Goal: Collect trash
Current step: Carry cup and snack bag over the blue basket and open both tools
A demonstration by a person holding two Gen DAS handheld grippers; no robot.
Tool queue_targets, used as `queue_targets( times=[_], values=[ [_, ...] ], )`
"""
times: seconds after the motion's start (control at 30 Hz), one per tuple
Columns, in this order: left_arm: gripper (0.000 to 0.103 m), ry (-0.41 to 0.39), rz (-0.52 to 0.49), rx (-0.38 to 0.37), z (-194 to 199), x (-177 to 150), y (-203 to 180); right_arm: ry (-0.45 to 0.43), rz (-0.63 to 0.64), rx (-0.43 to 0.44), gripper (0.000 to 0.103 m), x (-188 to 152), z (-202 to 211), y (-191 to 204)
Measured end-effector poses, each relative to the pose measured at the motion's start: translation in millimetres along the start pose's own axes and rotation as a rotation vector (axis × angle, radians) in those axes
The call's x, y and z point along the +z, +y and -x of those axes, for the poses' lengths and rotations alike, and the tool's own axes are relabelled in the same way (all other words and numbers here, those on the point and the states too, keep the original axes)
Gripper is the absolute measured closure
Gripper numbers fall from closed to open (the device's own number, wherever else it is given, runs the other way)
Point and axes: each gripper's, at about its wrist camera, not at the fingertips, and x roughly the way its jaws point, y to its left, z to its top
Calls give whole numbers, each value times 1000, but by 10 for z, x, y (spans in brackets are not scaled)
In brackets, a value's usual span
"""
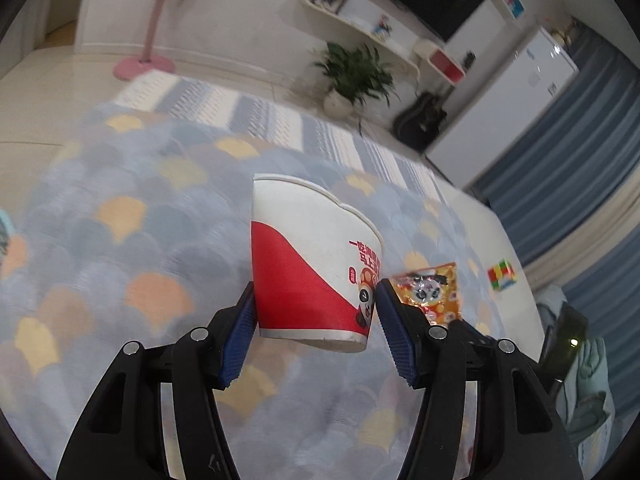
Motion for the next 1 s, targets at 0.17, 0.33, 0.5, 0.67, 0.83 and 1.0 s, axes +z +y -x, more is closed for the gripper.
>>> queue_targets(
  times=[0.17, 0.33, 0.5, 0.67, 0.83, 1.0],
  values=[
    [46, -87, 64, 24, 369, 124, 317, -50, 62, 48, 101, 196, 164, 425],
    [46, -205, 98, 92, 869, 212, 648, -102, 134, 130, 101, 403, 299, 986],
    [46, -295, 158, 192, 1323, 213, 1071, -147, 217, 241, 101, 574, 385, 1712],
    [46, -377, 296, 235, 1780, 124, 1649, -163, 298, 351, 101, 637, 381, 2524],
    [46, -425, 383, 282, 2126, -1, 2106, -162, 366, 435, 101, 561, 346, 3224],
    [46, -424, 461, 357, 2291, -167, 2568, -127, 412, 484, 101, 414, 182, 3805]
  ],
)
